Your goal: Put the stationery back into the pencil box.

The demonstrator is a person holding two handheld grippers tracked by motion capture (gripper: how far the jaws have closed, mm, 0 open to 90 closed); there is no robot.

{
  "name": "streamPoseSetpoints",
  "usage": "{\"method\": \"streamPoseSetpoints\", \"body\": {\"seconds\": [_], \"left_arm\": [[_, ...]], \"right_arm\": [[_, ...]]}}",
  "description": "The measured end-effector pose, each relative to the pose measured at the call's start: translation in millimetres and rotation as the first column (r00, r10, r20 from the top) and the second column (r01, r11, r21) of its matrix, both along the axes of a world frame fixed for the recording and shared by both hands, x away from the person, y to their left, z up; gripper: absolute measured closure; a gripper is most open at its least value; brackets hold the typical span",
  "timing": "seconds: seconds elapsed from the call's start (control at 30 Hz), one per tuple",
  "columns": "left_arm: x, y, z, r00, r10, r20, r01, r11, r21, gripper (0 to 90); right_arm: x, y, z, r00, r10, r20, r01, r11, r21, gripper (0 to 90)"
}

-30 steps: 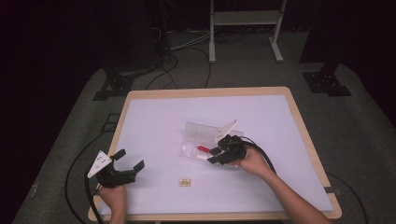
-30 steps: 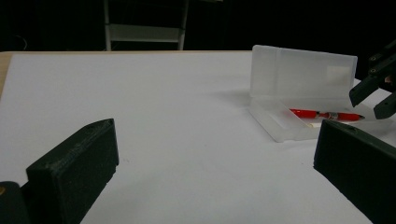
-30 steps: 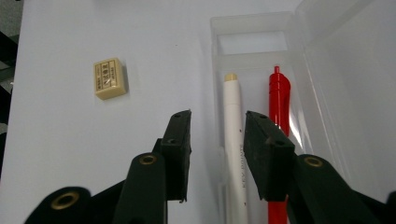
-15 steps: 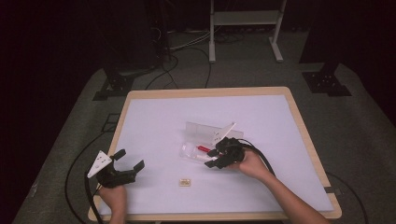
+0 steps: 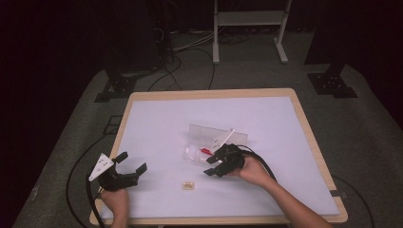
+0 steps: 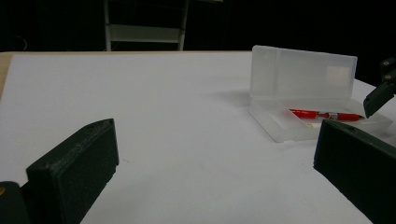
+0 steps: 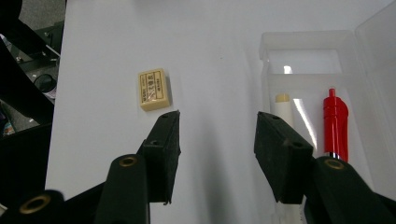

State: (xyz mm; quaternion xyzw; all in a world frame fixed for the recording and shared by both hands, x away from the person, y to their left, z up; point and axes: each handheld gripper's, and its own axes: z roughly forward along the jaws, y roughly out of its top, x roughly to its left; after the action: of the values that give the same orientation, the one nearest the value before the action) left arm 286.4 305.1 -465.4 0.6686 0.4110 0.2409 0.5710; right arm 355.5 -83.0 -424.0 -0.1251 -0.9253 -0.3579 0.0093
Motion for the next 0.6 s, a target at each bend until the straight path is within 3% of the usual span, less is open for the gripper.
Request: {"method": "streamPoseSetpoints", "body": {"seconds": [0.6], "left_arm": [[0.1,0.2,0.0,1.0000,0.000,0.002,0.000,1.0000,-0.002,0.0]], "right_arm": [[-9.1,11.4,-2.1,0.9994,0.035,-0.008,-0.035,0.999,0.001,48.2]]}}
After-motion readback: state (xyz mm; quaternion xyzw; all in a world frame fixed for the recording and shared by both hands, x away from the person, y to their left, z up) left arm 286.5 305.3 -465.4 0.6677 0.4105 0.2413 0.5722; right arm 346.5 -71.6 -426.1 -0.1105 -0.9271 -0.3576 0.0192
